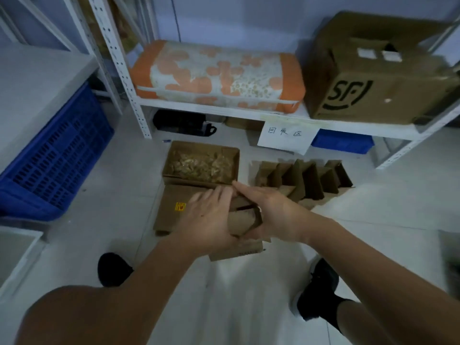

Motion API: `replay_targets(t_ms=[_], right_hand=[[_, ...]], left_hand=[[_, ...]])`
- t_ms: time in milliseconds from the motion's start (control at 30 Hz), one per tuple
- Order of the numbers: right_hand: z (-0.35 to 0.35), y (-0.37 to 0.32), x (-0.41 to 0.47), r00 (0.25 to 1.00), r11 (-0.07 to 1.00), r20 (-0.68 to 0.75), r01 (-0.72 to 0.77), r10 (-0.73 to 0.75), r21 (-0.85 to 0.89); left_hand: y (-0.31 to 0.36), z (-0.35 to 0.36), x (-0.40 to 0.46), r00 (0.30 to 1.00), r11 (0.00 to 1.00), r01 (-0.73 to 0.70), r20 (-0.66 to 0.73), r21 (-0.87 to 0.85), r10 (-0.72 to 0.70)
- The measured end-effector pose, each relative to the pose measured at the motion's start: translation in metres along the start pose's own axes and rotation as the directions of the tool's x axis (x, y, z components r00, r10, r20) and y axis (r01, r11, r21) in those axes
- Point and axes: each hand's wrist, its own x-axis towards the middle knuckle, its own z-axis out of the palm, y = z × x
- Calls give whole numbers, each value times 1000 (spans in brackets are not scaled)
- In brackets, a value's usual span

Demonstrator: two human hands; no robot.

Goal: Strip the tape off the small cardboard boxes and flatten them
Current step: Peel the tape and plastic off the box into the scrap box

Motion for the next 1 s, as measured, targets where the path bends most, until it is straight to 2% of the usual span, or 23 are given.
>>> replay_targets(t_ms=[133,233,333,500,667,767,867,1000], right_hand=[[0,13,-63,990,998,-141,-23,31,57],[8,15,-96,984,995,-177,-7,-12,-103],[12,9,-117,960,973,-272,4,-68,-231],[15,-1,-137,899,950,-400,53,-180,-307],[22,-4,-144,819,952,-513,124,-258,-279],[24,-9,-149,745,943,-605,97,-280,-317],[25,-9,-151,720,932,-631,61,-289,-357],[29,-6,-152,706,926,-638,65,-307,-373]], left_hand=[[21,-14,-23,999,999,-26,37,-21,27],[51,-23,-33,998,998,-56,29,-33,57],[72,-31,-40,999,997,-54,-5,-50,54],[81,-36,-53,998,994,-62,-4,-85,62],[79,-41,-69,996,951,-32,-85,-307,6],[73,-40,-75,992,941,-80,-120,-328,43],[73,-42,-77,995,927,-97,-65,-363,79],[88,-51,-77,997,892,-41,42,-450,67]])
